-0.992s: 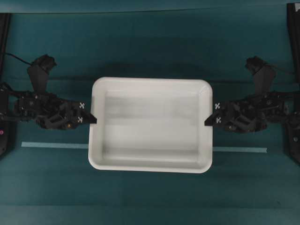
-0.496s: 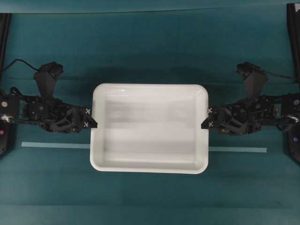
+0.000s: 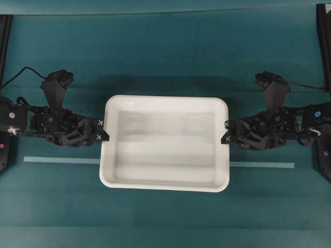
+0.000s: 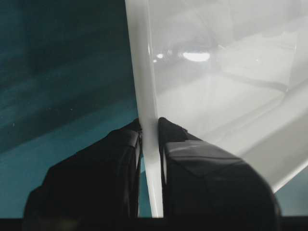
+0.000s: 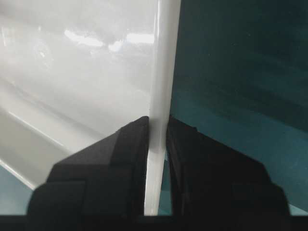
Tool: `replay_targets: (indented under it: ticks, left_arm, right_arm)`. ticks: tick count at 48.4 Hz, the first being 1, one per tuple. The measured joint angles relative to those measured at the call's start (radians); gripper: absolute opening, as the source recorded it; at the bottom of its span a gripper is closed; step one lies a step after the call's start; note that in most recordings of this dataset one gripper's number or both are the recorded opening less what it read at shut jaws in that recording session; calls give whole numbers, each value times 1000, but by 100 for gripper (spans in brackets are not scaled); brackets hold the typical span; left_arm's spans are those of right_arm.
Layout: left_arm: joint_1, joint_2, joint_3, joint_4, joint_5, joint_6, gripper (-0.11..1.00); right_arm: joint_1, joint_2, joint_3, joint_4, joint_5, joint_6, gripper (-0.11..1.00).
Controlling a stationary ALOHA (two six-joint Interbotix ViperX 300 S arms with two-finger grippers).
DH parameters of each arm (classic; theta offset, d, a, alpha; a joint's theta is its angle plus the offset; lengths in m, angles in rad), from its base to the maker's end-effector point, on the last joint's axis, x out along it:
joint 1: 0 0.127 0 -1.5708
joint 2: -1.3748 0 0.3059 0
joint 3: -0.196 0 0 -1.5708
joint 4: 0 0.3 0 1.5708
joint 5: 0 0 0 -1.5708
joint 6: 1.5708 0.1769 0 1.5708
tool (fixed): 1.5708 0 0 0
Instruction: Lift the white case with both hands.
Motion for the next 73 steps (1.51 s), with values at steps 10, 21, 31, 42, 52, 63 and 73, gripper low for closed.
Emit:
replay_targets:
  ticks: [10, 21, 31, 42, 52, 63, 73]
  left_arm:
    - [2, 3, 0, 2, -15, 0, 6]
    - [3, 12, 0, 2, -51, 0, 12]
    - [6, 18, 15, 2, -35, -5, 67]
    - [8, -3, 23, 2, 18, -8, 96]
    - [8, -71, 40, 2, 20, 25, 96]
    - [8, -206, 43, 3, 23, 84, 96]
    - [8, -328, 41, 5, 25, 204, 96]
  right_arm:
    - [-11, 0, 0, 2, 2, -2, 14]
    - [-17, 2, 12, 2, 40, -3, 71]
    - [-18, 2, 6, 2, 40, -6, 86]
    - [-20, -18, 8, 2, 41, -6, 86]
    - [-18, -72, 11, -2, 60, -11, 86]
    - [-18, -160, 2, -15, 103, -83, 86]
    - [-25, -259, -28, -17, 129, -222, 86]
